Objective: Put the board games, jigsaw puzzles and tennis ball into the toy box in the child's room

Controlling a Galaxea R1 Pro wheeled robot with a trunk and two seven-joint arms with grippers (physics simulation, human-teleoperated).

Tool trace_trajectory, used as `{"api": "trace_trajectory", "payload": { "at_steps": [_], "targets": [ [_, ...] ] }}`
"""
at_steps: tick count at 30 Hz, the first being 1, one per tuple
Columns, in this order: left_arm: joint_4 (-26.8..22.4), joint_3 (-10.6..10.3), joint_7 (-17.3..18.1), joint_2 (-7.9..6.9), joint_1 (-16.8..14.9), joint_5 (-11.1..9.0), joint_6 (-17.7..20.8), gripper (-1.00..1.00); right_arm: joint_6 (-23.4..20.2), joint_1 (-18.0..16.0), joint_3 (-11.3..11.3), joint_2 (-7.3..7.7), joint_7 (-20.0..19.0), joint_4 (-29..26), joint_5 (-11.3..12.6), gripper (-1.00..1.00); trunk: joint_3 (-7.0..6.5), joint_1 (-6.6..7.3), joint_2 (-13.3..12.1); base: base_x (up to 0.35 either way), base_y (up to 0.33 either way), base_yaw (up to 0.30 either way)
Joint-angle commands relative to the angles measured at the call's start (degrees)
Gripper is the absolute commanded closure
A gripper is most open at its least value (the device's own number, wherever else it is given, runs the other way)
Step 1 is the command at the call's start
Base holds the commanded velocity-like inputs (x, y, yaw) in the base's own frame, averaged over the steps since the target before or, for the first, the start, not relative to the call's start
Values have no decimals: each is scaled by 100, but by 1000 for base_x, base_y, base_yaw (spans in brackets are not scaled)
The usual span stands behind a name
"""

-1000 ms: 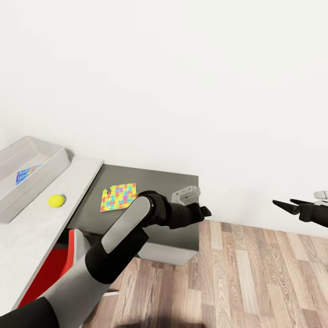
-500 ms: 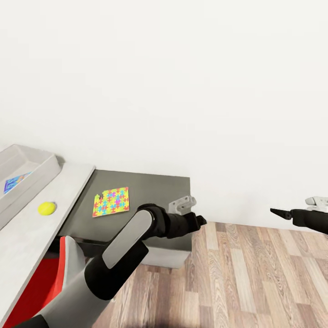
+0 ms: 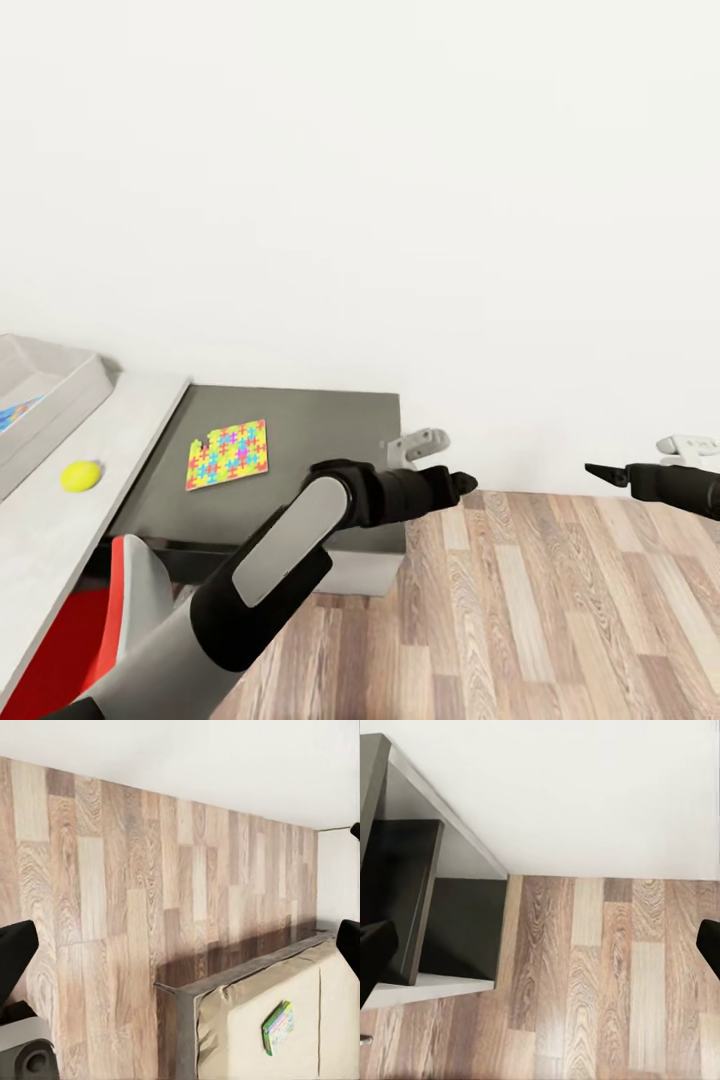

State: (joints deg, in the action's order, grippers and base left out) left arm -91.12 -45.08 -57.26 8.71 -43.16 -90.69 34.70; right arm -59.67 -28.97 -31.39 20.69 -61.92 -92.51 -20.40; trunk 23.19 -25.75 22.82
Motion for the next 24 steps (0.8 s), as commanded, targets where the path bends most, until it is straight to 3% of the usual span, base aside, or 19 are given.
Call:
{"api": "trace_trajectory", "payload": {
  "at_steps": [1, 10, 11, 13, 14, 15, 24],
  "targets": [
    [-4, -73, 29, 9, 9, 53, 10, -100, -33, -6, 2, -2, -58, -4, -59, -100, 0, -4, 10, 0, 0, -130],
    [53, -154, 98, -31, 168, 429, -312, -100, -33, 7, 54, -6, -56, -4, -76, -100, -83, -4, 10, 0, 0, -129],
    [310, -293, 142, 5, 187, 742, -356, -100, -33, 6, 70, -4, 58, 28, -89, -100, -92, -4, 10, 0, 0, -128],
    [476, -396, 202, 28, 195, 952, -392, -100, -33, 6, 97, -3, 233, 51, -103, -100, -110, -4, 10, 0, 0, -127],
    [667, -509, 436, 54, 205, 1179, -430, -100, -33, -2, 267, 1, 705, 146, -109, -100, -120, -4, 10, 0, 0, -125],
    [732, -538, 573, 59, 207, 1238, -439, -100, -33, -6, 321, 2, 844, 193, -103, -100, -129, -4, 10, 0, 0, -124],
    [1061, -550, 1232, 3, 263, 1372, -462, -100, -33, 1, 426, -54, 1054, 271, -65, -100, -212, -4, 10, 0, 0, -124]
  ]
}}
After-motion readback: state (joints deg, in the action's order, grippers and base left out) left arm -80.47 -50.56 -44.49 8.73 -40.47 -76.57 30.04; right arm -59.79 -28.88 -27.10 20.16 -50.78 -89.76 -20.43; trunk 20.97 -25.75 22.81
